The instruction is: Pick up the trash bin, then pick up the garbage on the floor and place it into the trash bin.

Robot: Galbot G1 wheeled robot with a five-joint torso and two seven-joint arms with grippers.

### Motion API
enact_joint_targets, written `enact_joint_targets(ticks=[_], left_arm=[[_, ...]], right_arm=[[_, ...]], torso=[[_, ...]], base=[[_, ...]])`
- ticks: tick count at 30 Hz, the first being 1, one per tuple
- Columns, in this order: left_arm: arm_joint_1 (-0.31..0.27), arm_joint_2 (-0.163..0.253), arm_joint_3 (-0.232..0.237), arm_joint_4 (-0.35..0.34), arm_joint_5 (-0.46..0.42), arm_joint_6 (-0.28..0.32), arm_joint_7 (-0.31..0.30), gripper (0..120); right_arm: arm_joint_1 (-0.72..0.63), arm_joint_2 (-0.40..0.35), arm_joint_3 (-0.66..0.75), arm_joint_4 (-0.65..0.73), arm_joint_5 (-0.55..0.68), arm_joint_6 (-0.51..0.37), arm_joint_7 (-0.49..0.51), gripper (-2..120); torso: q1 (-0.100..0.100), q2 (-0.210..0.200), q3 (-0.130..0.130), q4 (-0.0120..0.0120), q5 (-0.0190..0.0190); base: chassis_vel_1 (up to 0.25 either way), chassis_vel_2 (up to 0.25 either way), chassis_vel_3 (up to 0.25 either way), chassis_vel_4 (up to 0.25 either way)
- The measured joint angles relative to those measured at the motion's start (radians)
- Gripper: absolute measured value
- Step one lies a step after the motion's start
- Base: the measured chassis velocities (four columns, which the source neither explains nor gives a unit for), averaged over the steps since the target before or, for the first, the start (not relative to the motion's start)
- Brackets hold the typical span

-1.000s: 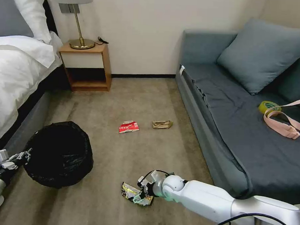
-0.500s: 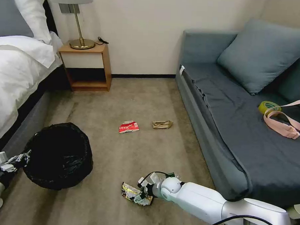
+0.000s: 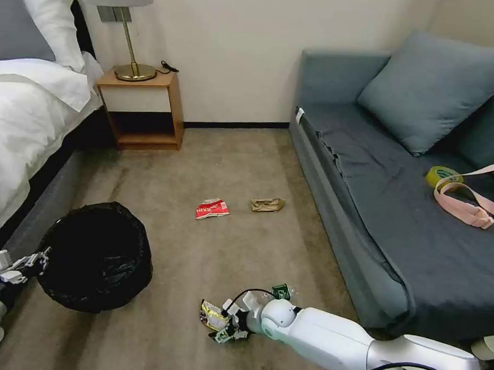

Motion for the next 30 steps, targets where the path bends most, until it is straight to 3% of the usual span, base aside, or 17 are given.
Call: enact_joint_targets(ticks=[6,21,25,27,30], left_arm=[[0.002,0.0,0.002,0.006,0.0,-0.004,0.004,5],[-0.001,0.001,0.009,0.013,0.003,-0.008,0.008,5],[0.0,0.001,0.009,0.013,0.003,-0.009,0.008,5],[0.0,0.001,0.009,0.013,0.003,-0.009,0.008,5],[-0.001,0.0,0.014,0.009,0.004,-0.009,0.008,5]], right_arm=[[-0.008,0.007,0.013,-0.02,-0.022,0.011,0.003,100],[-0.015,0.015,0.022,-0.051,-0.043,0.058,0.024,44],[-0.014,0.012,0.023,-0.05,-0.043,0.061,0.027,33],[-0.014,0.012,0.023,-0.05,-0.043,0.061,0.027,33],[-0.013,0.001,0.024,-0.028,-0.036,0.062,0.036,12]], torso=[[0.0,0.0,0.0,0.0002,0.0002],[0.0,0.0,0.0,-0.0009,-0.0008],[0.0,0.0,0.0,0.0,0.0001],[0.0,0.0,0.0,0.0,0.0001],[0.0,0.0,0.0,0.0012,0.0012]], base=[[0.0,0.0,0.0,0.0],[0.0,0.0,0.0,0.0],[0.0,0.0,0.0,0.0],[0.0,0.0,0.0,0.0],[0.0,0.0,0.0,0.0]])
